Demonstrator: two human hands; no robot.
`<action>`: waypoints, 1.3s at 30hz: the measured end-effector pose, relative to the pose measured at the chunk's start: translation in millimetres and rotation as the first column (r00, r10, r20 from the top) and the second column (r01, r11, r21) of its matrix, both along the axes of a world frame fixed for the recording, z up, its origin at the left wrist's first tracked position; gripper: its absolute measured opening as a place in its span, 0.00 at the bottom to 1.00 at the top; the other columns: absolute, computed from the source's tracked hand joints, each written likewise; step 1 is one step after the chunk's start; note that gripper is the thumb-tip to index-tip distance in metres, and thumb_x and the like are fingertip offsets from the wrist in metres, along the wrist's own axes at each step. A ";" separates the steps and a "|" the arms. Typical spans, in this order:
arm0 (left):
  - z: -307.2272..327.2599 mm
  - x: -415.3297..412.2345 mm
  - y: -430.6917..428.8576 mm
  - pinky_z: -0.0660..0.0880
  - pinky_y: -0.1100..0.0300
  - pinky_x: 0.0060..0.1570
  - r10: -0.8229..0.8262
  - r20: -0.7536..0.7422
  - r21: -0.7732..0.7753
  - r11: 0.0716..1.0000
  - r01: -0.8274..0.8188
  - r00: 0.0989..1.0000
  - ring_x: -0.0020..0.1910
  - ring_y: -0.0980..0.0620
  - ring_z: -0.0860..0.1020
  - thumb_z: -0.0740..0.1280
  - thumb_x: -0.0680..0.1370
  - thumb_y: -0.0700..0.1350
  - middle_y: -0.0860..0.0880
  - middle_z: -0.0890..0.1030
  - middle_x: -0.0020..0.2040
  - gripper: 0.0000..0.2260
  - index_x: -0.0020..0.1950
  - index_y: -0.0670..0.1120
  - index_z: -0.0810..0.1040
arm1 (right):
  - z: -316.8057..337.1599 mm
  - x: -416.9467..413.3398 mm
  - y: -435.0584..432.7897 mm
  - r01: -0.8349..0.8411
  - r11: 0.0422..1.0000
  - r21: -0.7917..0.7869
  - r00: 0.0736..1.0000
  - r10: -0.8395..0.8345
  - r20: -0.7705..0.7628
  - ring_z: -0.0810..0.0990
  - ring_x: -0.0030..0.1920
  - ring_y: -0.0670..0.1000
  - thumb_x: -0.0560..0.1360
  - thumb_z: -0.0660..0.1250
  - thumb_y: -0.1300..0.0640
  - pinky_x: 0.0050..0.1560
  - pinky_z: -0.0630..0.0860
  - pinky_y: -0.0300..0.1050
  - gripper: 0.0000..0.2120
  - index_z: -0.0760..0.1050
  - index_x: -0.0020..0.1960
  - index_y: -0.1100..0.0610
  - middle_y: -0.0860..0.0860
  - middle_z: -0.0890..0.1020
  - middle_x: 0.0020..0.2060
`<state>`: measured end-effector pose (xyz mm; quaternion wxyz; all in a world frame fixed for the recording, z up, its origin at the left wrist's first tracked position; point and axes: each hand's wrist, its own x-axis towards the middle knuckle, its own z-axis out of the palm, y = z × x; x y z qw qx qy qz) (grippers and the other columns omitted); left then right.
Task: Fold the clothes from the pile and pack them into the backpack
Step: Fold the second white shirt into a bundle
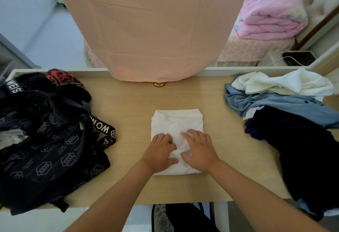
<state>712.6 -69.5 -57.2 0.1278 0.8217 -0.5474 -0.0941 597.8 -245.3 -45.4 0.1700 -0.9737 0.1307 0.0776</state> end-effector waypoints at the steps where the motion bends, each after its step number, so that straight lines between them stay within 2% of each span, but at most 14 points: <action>1: -0.2 6.0 -4.4 0.68 0.45 0.65 -0.041 0.000 -0.013 0.999 0.041 0.999 0.59 0.44 0.70 0.69 0.70 0.60 0.48 0.74 0.59 0.16 0.50 0.51 0.80 | -2.2 1.8 -2.7 -0.044 0.998 0.050 0.999 0.045 -0.019 0.67 0.71 0.53 0.74 0.63 0.39 0.68 0.63 0.54 0.27 0.69 0.70 0.48 0.50 0.66 0.73; 4: -1.7 18.9 -14.5 0.52 0.42 0.75 -0.132 -0.034 0.033 0.990 0.133 0.991 0.69 0.46 0.66 0.66 0.75 0.56 0.47 0.73 0.65 0.13 0.54 0.49 0.79 | -9.9 6.0 -12.6 -0.035 0.980 0.197 0.999 0.039 -0.018 0.71 0.67 0.51 0.79 0.64 0.45 0.64 0.68 0.52 0.13 0.77 0.59 0.51 0.48 0.71 0.69; 6: 5.2 22.9 -22.2 0.57 0.47 0.73 -0.085 -0.112 0.059 0.994 0.092 0.990 0.61 0.47 0.73 0.61 0.78 0.56 0.48 0.78 0.59 0.16 0.57 0.47 0.77 | -11.7 8.1 -18.4 -0.012 0.971 0.239 0.999 0.002 0.042 0.76 0.56 0.51 0.80 0.64 0.49 0.55 0.72 0.50 0.09 0.77 0.53 0.54 0.48 0.78 0.58; 8: 15.1 25.9 -32.0 0.68 0.56 0.53 0.028 -0.199 0.090 0.996 -0.010 0.980 0.51 0.47 0.76 0.60 0.80 0.56 0.47 0.80 0.50 0.15 0.56 0.46 0.75 | -11.3 11.3 -23.2 0.065 0.956 0.287 0.995 -0.084 0.054 0.76 0.47 0.51 0.81 0.63 0.51 0.49 0.73 0.50 0.08 0.75 0.50 0.56 0.49 0.78 0.48; 10: 21.1 29.3 -41.5 0.64 0.58 0.41 0.108 -0.245 0.183 0.981 -0.063 0.964 0.47 0.48 0.77 0.63 0.80 0.56 0.48 0.79 0.48 0.14 0.55 0.46 0.73 | -12.0 15.3 -25.1 0.110 0.957 0.267 0.991 -0.125 0.038 0.74 0.47 0.51 0.80 0.63 0.51 0.50 0.73 0.50 0.08 0.74 0.49 0.56 0.49 0.77 0.47; 13: 17.5 28.1 -44.6 0.70 0.55 0.53 0.097 0.033 0.094 0.991 -0.099 0.995 0.48 0.46 0.77 0.73 0.72 0.53 0.48 0.78 0.50 0.17 0.55 0.47 0.74 | -15.6 22.1 -23.9 0.141 0.976 0.163 0.990 -0.141 -0.014 0.72 0.52 0.52 0.80 0.64 0.50 0.54 0.71 0.50 0.07 0.75 0.51 0.54 0.49 0.75 0.51; 16: 6.1 -1.8 -40.1 0.68 0.44 0.66 0.023 0.246 -0.130 0.992 0.009 0.969 0.55 0.45 0.76 0.66 0.74 0.42 0.47 0.78 0.57 0.14 0.59 0.46 0.75 | -15.7 26.7 -18.4 0.180 0.979 0.101 0.984 -0.181 -0.002 0.72 0.54 0.52 0.80 0.62 0.53 0.53 0.70 0.49 0.05 0.74 0.54 0.51 0.48 0.74 0.52; 18: -5.8 -19.6 -28.2 0.62 0.41 0.71 -0.050 0.247 -0.091 0.993 0.075 0.968 0.66 0.43 0.72 0.60 0.78 0.46 0.47 0.76 0.66 0.17 0.66 0.46 0.75 | -15.9 26.7 -13.8 0.170 0.985 0.039 0.984 -0.172 0.038 0.74 0.55 0.54 0.77 0.63 0.57 0.53 0.71 0.48 0.11 0.74 0.59 0.51 0.49 0.75 0.55; 21: -22.6 -21.2 -9.5 0.52 0.37 0.74 0.025 0.092 0.134 0.990 -0.037 0.995 0.79 0.44 0.53 0.53 0.81 0.61 0.50 0.57 0.80 0.28 0.79 0.51 0.60 | -16.2 23.1 -4.1 0.055 0.994 -0.093 0.986 -0.039 0.159 0.77 0.62 0.59 0.71 0.68 0.62 0.60 0.76 0.54 0.20 0.76 0.63 0.56 0.57 0.77 0.62; 25: -22.8 -11.2 -8.7 0.47 0.44 0.77 -0.016 -0.074 0.152 0.988 0.027 0.997 0.79 0.49 0.40 0.53 0.77 0.69 0.52 0.44 0.81 0.39 0.81 0.48 0.48 | -21.0 -0.1 9.5 -0.169 0.984 0.049 0.978 0.161 0.135 0.56 0.79 0.51 0.77 0.56 0.52 0.77 0.57 0.47 0.32 0.58 0.79 0.61 0.55 0.57 0.79; 27: -20.6 -0.7 -3.6 0.42 0.47 0.77 -0.085 -0.076 0.163 0.982 0.096 0.994 0.79 0.49 0.37 0.57 0.72 0.70 0.50 0.42 0.81 0.46 0.81 0.46 0.46 | -22.1 -16.2 7.7 -0.189 0.975 0.117 0.981 0.192 -0.013 0.39 0.79 0.46 0.77 0.58 0.43 0.78 0.41 0.42 0.41 0.42 0.81 0.57 0.50 0.41 0.80; 29: -21.0 6.5 6.0 0.38 0.49 0.76 -0.113 -0.049 0.195 0.973 0.120 0.992 0.78 0.49 0.36 0.62 0.69 0.67 0.49 0.39 0.80 0.50 0.81 0.45 0.43 | -24.8 -23.9 0.1 -0.242 0.970 0.041 0.965 0.244 -0.091 0.35 0.79 0.47 0.74 0.58 0.42 0.78 0.39 0.45 0.45 0.38 0.81 0.56 0.51 0.37 0.79; 36: -12.2 19.1 21.2 0.45 0.56 0.77 -0.010 -0.170 0.196 0.980 0.044 0.985 0.78 0.52 0.42 0.66 0.75 0.51 0.49 0.41 0.79 0.41 0.81 0.48 0.45 | -6.4 -14.2 -13.3 -0.127 0.992 -0.008 0.954 0.120 -0.276 0.41 0.80 0.52 0.78 0.58 0.57 0.79 0.44 0.48 0.37 0.43 0.81 0.58 0.53 0.40 0.80; 39: 8.7 23.4 16.1 0.60 0.58 0.73 0.142 -0.334 0.203 0.976 -0.076 0.932 0.75 0.51 0.63 0.63 0.75 0.56 0.49 0.64 0.77 0.30 0.76 0.48 0.66 | 16.8 -6.7 -21.5 -0.007 0.989 0.146 0.974 0.040 -0.223 0.67 0.74 0.56 0.73 0.54 0.46 0.70 0.67 0.48 0.32 0.69 0.73 0.60 0.57 0.68 0.75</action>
